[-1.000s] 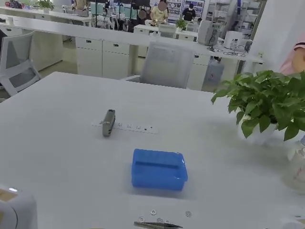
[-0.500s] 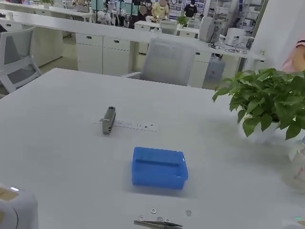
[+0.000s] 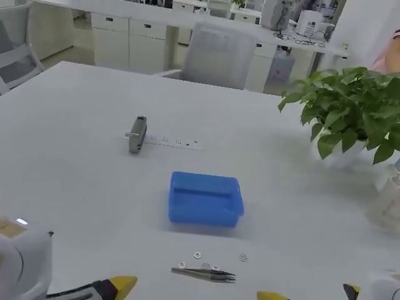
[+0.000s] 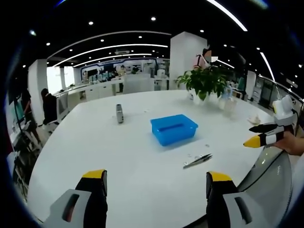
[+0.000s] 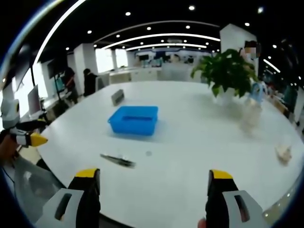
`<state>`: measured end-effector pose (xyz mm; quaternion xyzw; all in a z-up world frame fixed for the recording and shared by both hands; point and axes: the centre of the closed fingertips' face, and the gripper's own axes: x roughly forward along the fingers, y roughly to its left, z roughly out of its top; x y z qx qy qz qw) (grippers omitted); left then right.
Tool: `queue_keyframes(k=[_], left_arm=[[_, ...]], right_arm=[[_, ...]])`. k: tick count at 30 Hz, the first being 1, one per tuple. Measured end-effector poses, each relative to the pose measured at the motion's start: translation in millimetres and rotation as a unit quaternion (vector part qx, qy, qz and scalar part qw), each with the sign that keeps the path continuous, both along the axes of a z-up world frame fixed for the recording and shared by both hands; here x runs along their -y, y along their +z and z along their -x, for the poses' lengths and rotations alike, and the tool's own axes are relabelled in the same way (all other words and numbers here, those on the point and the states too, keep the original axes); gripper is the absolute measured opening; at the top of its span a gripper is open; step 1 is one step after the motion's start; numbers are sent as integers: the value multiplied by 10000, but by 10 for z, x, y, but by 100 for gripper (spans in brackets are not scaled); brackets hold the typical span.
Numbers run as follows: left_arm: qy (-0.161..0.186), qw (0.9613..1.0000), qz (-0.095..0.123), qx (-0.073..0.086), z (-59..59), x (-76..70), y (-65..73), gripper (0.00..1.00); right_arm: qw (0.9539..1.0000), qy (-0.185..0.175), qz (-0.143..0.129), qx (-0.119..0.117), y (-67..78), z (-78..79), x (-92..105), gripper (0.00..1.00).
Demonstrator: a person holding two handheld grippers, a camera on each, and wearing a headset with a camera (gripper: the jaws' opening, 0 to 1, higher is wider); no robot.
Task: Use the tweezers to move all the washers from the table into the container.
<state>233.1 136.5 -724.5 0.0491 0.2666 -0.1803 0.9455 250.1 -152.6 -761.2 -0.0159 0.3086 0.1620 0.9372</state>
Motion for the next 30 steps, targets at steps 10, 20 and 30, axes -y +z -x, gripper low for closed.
queue_keyframes(k=[10, 20, 30], left_arm=[[-1016, 9947, 35, -127, -97, 257, -98, 78], [-2180, 9743, -220, -523, -248, 593, -369, 44], [-2955, 9509, -530, -744, -447, 896, -746, 14]], right_arm=[[9999, -41, 91, -130, -51, 5, 14, 91], [9995, -128, 95, -265, -103, 1, 57, 91], [9990, -276, 42, -338, -131, -3, 119, 89]])
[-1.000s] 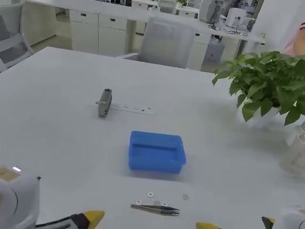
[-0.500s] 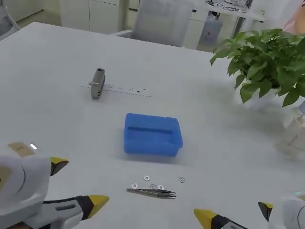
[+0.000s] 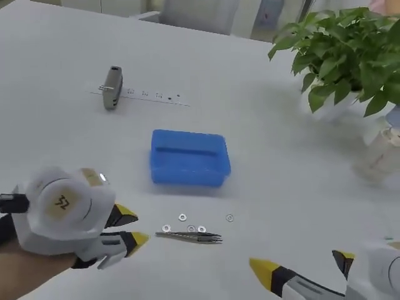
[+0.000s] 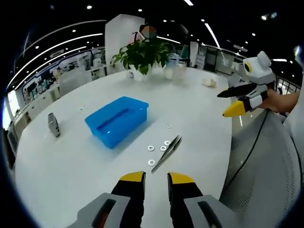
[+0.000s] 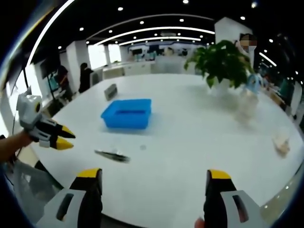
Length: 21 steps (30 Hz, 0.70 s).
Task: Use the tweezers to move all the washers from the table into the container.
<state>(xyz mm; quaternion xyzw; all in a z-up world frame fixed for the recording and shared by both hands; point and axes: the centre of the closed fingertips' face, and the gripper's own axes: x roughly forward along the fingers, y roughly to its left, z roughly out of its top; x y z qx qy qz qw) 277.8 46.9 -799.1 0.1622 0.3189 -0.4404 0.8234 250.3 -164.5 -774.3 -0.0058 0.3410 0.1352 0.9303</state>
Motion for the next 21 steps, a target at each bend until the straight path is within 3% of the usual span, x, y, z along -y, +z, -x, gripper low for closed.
queue_keyframes(k=[2, 7, 13, 21], left_arm=[[-147, 9998, -157, 4, -42, 18, -101, 13], [-357, 9989, -291, 24, -118, 89, -241, 8], [-631, 9972, -394, -90, -158, 164, -444, 7], [-857, 9948, -553, -5, -233, 224, -560, 7]], right_arm=[[10000, -6, -30, -21, -2, 4, -7, 88], [9999, 52, -28, -98, -23, 25, -44, 88], [9998, 102, -24, -162, -36, 41, -64, 88], [9998, 92, -25, -202, -48, 43, -62, 88]])
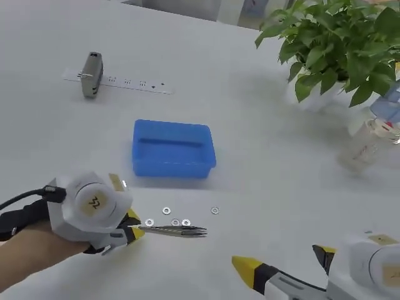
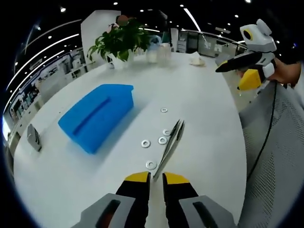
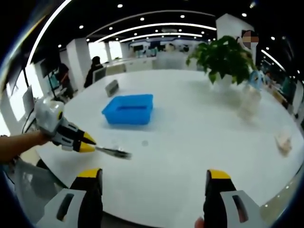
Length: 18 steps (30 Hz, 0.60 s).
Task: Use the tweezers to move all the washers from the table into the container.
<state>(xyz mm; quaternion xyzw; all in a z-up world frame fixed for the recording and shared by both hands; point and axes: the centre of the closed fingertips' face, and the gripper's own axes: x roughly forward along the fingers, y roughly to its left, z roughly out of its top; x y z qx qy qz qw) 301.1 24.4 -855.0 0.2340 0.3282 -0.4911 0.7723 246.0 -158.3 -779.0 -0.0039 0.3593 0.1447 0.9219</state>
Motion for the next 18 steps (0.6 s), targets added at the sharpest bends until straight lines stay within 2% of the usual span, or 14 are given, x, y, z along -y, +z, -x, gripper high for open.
queue_keyframes(k=[4, 6, 10, 11, 12, 13, 17, 18], left_arm=[[-217, 9998, -55, 3, 12, 23, -16, 4], [-187, 9998, -53, -1, 11, 29, -18, 5], [-425, 9990, -125, -39, 90, 46, -73, 2], [-520, 9986, -47, 27, 93, 82, -58, 1], [-461, 9989, -115, -37, 104, 56, -74, 0], [-482, 9988, -103, -34, 109, 72, -72, 0], [-688, 9975, -156, 23, 178, 109, -58, 0], [-808, 9966, -146, 101, 202, 130, -28, 0]], right_arm=[[10000, 8, 19, -17, -8, 4, 0, 88], [10000, 18, 24, -27, -9, 5, -4, 88], [10000, 78, 34, -41, -16, 8, -26, 88], [9999, 93, 47, -49, -19, 11, -31, 88], [9999, 106, 63, -44, -17, 13, -36, 89], [9999, 115, 69, -38, -16, 13, -39, 89], [9998, 141, 96, -38, -18, 14, -44, 89], [9998, 148, 92, -35, -17, 14, -47, 89]])
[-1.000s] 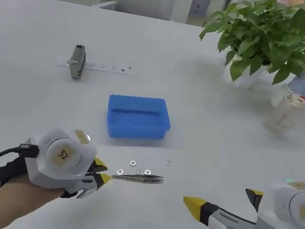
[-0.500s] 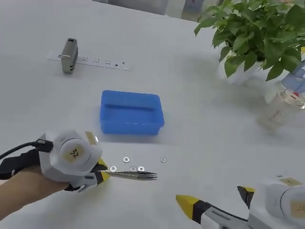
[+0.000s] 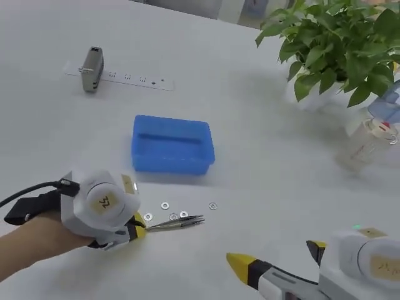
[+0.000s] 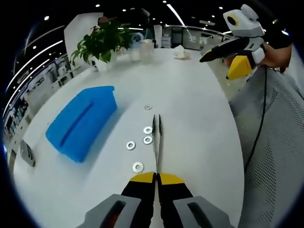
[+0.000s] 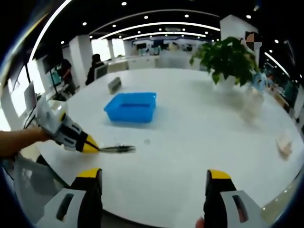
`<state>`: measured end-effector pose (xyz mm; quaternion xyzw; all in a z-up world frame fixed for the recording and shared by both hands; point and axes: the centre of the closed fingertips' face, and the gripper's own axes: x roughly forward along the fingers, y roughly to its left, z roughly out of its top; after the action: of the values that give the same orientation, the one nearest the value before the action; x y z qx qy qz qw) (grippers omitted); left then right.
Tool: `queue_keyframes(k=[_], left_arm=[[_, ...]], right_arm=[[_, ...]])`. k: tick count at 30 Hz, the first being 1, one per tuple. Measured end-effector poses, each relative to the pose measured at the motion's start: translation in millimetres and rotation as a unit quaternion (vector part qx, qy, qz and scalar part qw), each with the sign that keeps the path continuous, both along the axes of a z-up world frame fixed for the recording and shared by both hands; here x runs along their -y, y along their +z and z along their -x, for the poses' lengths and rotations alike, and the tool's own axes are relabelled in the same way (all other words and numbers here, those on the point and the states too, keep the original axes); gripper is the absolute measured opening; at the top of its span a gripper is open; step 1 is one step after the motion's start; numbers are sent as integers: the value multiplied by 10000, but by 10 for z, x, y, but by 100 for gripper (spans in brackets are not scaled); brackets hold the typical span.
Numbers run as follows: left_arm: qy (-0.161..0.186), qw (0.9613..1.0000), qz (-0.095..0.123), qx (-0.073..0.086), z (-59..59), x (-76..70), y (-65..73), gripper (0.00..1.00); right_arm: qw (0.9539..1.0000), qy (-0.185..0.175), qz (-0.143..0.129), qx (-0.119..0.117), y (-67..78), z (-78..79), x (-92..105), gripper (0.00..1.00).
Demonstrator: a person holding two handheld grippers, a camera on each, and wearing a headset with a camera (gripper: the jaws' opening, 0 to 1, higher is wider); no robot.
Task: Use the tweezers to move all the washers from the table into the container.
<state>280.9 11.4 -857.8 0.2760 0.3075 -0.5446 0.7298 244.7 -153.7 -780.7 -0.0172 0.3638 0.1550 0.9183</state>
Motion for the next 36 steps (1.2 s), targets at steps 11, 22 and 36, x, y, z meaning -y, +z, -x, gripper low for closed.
queue_keyframes(k=[11, 22, 36], left_arm=[[158, 9975, 563, 405, 135, 162, 590, 0], [209, 9923, 1060, 613, 462, 244, 1038, 0], [-301, 9947, 780, 597, 630, 198, 1091, 0]], right_arm=[[9948, 999, 102, -145, -36, 102, -332, 71], [9557, 2907, 269, -374, -213, 314, -1067, 35], [8671, 4914, 813, 43, -234, 246, -1677, 14]])
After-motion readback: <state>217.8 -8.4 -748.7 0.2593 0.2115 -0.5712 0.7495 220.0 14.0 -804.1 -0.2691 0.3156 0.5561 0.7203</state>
